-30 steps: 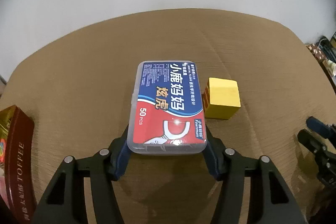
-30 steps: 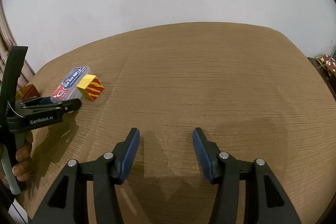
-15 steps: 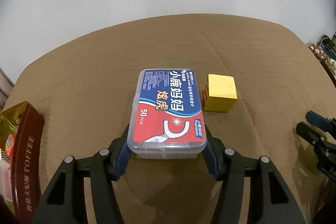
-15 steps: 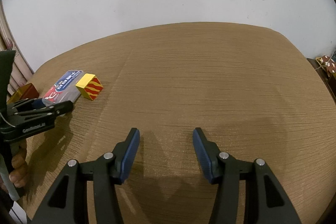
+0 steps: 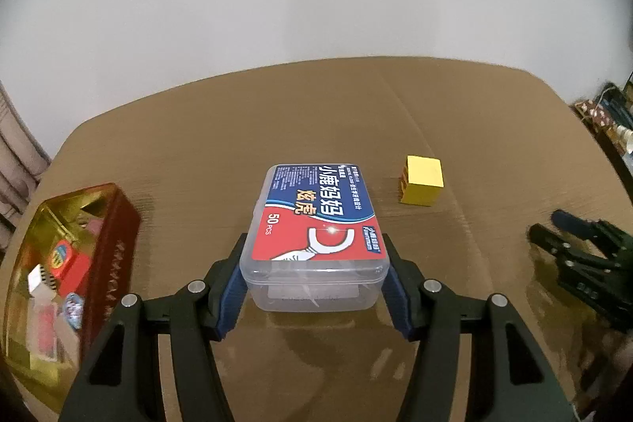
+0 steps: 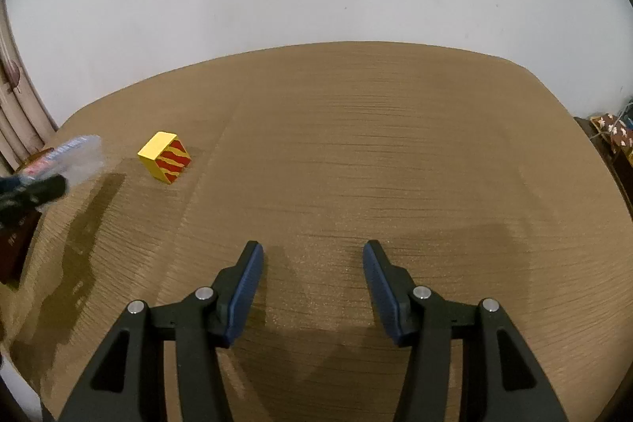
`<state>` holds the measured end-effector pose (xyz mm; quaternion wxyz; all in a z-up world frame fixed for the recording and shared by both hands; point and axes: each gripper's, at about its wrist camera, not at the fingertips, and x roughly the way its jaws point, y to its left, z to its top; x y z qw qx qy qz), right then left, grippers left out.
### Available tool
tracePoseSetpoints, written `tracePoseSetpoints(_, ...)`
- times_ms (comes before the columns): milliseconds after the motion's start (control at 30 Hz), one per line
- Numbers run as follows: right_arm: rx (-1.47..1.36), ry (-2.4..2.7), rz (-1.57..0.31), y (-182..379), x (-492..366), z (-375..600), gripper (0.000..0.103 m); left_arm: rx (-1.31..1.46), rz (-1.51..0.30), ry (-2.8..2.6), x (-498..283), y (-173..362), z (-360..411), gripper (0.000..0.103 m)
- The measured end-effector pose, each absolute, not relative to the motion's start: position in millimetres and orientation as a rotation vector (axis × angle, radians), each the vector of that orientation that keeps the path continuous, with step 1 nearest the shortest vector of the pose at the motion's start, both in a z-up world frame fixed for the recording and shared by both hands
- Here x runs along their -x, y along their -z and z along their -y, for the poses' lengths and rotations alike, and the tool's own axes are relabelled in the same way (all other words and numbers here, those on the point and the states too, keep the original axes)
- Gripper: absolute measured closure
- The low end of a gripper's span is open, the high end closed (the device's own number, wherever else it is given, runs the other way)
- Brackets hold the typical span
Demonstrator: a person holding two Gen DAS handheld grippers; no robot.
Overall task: Organize rigid objects
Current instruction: 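Carry the floss box over the tin with the left tool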
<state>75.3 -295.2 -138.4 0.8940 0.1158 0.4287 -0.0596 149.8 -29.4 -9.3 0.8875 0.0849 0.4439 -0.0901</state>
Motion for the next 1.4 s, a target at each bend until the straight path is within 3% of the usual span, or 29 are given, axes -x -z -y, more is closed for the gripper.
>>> tracePoseSetpoints(333,-0.195,0.145,-0.904,145.8,-83.1,280.8,0.049,-0.161,-0.921,0.167,-129.4,-41.7,-8.9,0.047)
tracePoseSetpoints(667,-0.178,0.151,-0.908,146.2,-85.5,265.3,0.049,-0.155,-0.911,0.003,-134.2,-64.3,-107.1,0.047)
tracePoseSetpoints(1033,-0.176,0.151,-0.908,143.8,-86.1,266.1,0.049,-0.165,-0.958,-0.189,-174.7,-39.3,-187.8,0.047)
tracePoseSetpoints(1400,-0.178,0.151,-0.908,143.8,-85.5,266.1,0.049,-0.149,-1.002,-0.223,-213.8,-8.1,-203.6,0.047)
